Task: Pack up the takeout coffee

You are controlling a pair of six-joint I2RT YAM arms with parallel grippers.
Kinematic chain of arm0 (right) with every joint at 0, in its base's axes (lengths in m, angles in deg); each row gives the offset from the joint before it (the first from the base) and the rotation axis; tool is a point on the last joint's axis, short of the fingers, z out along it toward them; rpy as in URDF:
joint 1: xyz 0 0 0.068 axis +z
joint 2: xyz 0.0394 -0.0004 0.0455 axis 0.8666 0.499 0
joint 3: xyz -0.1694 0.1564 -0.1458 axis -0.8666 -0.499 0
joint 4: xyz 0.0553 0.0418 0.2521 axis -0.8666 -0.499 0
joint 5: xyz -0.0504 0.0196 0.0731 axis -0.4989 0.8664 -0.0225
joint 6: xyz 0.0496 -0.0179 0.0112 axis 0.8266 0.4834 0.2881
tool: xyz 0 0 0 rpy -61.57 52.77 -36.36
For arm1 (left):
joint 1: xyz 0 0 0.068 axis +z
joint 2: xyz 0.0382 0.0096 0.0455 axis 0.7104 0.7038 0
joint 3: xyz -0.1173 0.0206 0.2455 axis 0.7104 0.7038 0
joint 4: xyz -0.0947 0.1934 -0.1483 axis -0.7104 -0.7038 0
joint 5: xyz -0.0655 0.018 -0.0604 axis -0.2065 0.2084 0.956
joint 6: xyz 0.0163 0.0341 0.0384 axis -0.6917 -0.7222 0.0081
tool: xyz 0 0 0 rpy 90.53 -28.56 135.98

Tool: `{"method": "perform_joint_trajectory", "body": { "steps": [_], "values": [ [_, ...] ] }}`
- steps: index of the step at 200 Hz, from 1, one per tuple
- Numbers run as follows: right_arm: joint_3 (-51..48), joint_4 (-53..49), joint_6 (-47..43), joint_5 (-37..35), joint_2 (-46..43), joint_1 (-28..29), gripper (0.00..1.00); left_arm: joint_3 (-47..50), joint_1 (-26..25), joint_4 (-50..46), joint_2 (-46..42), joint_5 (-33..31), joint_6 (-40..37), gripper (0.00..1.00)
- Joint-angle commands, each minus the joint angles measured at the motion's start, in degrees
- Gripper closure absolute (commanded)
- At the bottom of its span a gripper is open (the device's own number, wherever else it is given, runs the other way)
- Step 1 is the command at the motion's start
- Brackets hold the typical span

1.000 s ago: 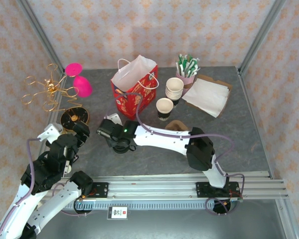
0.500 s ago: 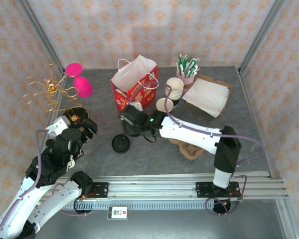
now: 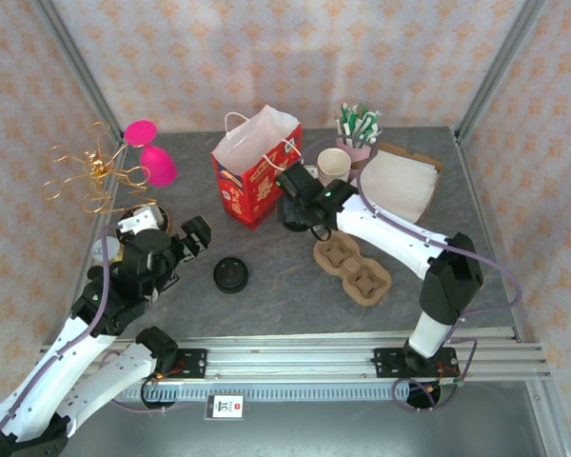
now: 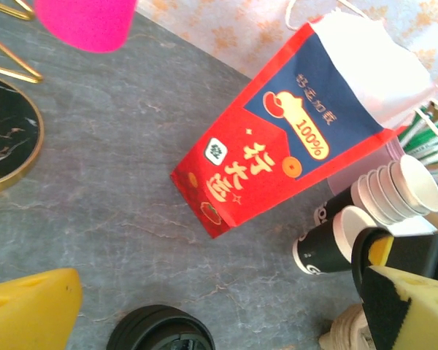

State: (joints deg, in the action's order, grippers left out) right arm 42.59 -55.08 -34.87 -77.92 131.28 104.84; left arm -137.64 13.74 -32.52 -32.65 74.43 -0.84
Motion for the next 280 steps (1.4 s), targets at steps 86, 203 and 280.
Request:
{"method": "perform_joint_trajectory", "body": {
  "steps": [86,203,280],
  "values": [
    [10.14,-3.34,-3.78,-0.12,8.88,-9.24,0.31,3.65,-0.38,11.15,2.78,4.89,-6.58,0.01],
    [12.85,-7.40,-3.95,-1.30,12.71,-9.43,0.31,4.08,-0.40,11.45,3.72,4.76,-7.52,0.01],
    [14.53,-7.28,-4.59,-0.89,15.16,-9.60,0.31,4.32,-0.38,11.13,3.89,4.07,-7.62,0.01]
  ]
}}
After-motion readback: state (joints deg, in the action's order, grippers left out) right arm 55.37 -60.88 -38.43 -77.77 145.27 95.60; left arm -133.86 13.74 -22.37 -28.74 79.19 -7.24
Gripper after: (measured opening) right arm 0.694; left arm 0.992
